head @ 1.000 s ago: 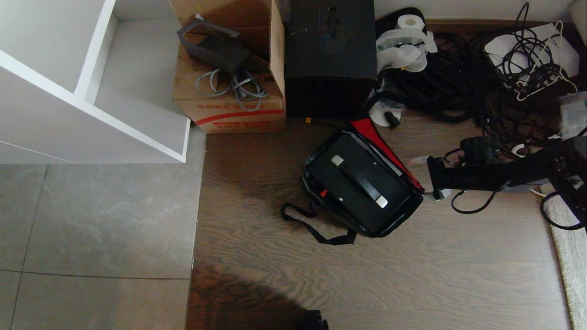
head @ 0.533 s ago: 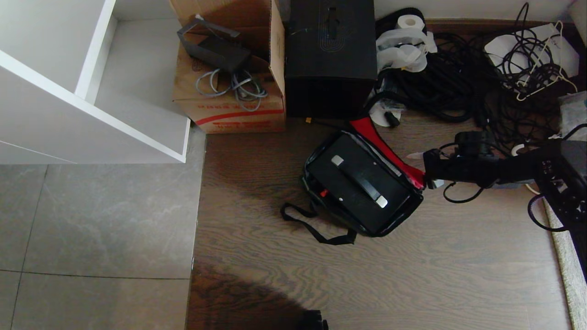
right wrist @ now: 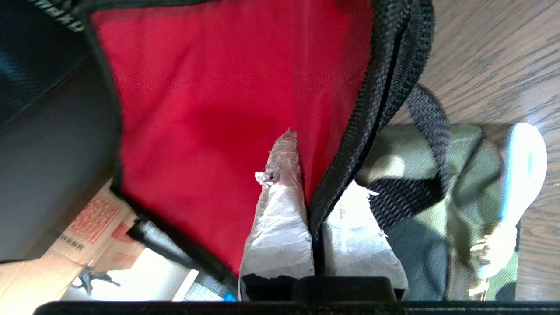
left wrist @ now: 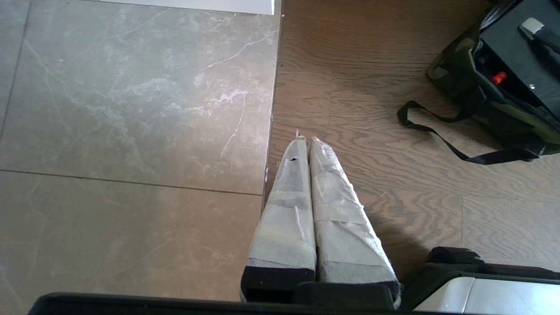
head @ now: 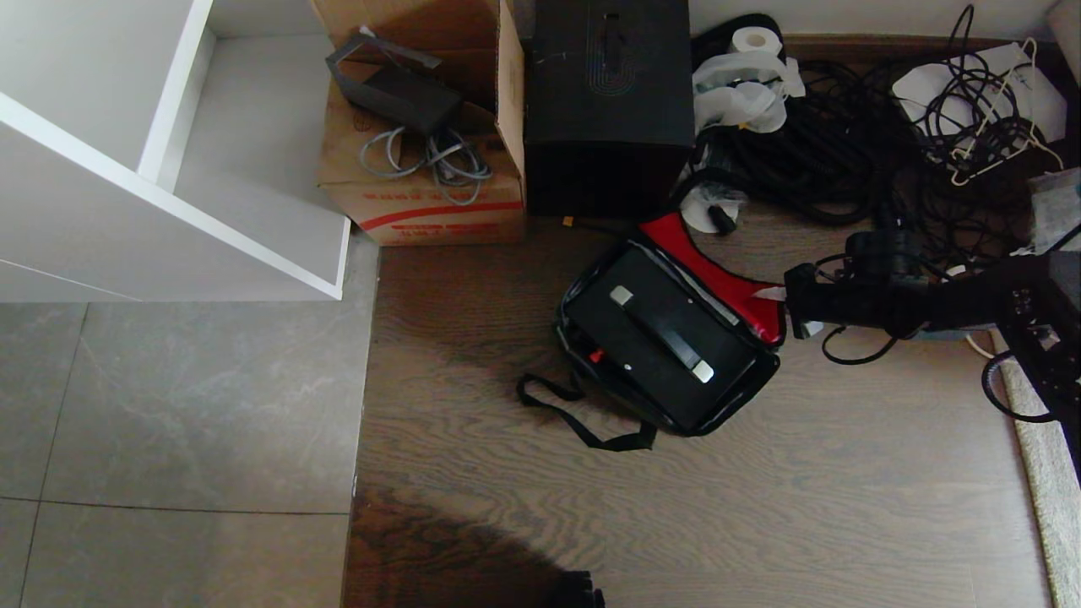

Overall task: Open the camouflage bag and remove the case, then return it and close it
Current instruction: Close the top of the storage box

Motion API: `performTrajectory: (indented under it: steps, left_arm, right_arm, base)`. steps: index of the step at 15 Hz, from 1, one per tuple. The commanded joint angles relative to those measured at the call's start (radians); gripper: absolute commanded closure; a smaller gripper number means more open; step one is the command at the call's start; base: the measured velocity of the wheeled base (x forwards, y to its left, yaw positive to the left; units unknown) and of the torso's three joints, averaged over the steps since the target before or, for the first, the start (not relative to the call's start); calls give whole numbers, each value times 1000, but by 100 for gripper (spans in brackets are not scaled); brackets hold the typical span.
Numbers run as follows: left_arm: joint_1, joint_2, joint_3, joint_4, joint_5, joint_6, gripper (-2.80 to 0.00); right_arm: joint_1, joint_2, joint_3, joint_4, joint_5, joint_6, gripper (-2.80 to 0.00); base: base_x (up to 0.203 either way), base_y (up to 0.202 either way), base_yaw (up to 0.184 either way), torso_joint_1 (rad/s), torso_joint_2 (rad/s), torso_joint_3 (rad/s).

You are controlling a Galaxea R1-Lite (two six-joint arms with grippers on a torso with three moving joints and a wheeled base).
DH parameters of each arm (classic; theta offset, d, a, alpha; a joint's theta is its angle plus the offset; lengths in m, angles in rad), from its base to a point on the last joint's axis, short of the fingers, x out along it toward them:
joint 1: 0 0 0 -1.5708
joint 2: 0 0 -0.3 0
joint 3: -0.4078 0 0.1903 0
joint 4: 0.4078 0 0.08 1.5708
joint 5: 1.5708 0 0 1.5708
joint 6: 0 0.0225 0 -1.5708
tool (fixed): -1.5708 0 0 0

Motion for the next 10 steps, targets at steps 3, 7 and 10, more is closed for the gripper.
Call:
performTrajectory:
  steps: [3, 7, 10]
  left_arm:
    - [0, 0, 9, -1, 0, 1, 0]
    - [0, 0, 9, -1, 0, 1, 0]
    - [0, 0, 9, -1, 0, -1, 0]
  right_arm:
    - [1, -108, 167, 4, 14, -218, 0]
    - [8, -178, 264, 2, 21, -394, 0]
    - [35, -223, 318, -43, 43, -402, 0]
  base:
    - [0, 0, 0, 0, 0, 0]
    - [0, 0, 0, 0, 0, 0]
    - [0, 0, 0, 0, 0, 0]
